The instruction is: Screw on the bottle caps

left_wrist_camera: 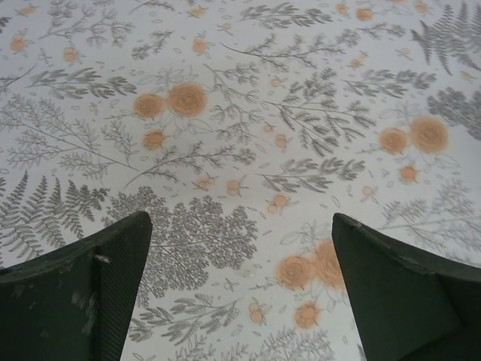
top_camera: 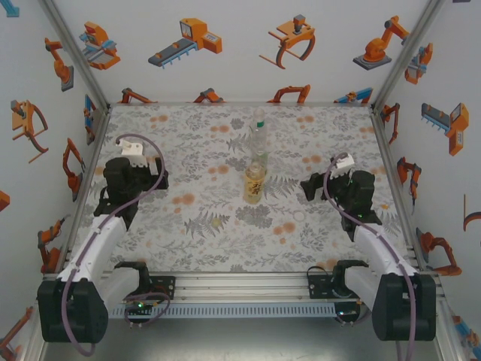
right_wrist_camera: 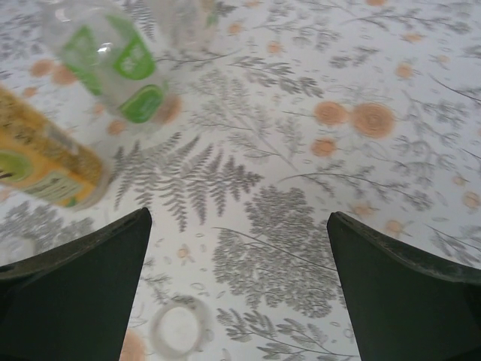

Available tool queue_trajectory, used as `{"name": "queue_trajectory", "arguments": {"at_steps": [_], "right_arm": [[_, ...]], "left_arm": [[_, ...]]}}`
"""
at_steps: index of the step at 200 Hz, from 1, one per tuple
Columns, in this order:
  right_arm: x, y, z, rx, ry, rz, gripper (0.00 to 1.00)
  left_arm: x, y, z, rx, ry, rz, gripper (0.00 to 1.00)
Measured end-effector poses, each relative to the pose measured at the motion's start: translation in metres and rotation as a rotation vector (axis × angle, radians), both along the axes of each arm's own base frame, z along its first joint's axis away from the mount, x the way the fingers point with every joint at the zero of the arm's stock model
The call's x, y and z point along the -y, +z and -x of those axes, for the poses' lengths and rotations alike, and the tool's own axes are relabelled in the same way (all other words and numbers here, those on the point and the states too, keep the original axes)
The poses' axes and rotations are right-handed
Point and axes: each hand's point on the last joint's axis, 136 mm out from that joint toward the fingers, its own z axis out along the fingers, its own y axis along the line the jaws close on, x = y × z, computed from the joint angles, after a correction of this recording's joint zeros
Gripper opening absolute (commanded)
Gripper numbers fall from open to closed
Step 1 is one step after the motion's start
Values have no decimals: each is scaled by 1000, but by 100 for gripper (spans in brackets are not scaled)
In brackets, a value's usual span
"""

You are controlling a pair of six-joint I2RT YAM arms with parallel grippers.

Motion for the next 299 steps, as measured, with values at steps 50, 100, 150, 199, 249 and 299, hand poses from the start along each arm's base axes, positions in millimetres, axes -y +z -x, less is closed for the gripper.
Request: {"name": "queue_trajectory", "arguments": {"at_steps": [50, 100, 150, 199, 249, 299], "right_arm": [[-53, 5, 26, 7, 224, -24, 82], [-95, 7, 36, 7, 379, -13, 79], [-129, 4, 32, 24, 475, -7, 78], [-160, 6, 20, 49, 535, -9, 79], [-191, 3, 5, 65, 580, -13, 79], [-216, 3, -2, 78, 620, -16, 73]], "left_arm": [[19, -2, 19, -66, -105, 56, 97], [18, -2, 20, -101, -90, 67, 97], [11, 9, 18, -53, -53, 56, 97], [10, 10, 17, -47, -48, 57, 97], [11, 7, 18, -52, -52, 61, 97], [12, 7, 17, -55, -54, 63, 97]]}}
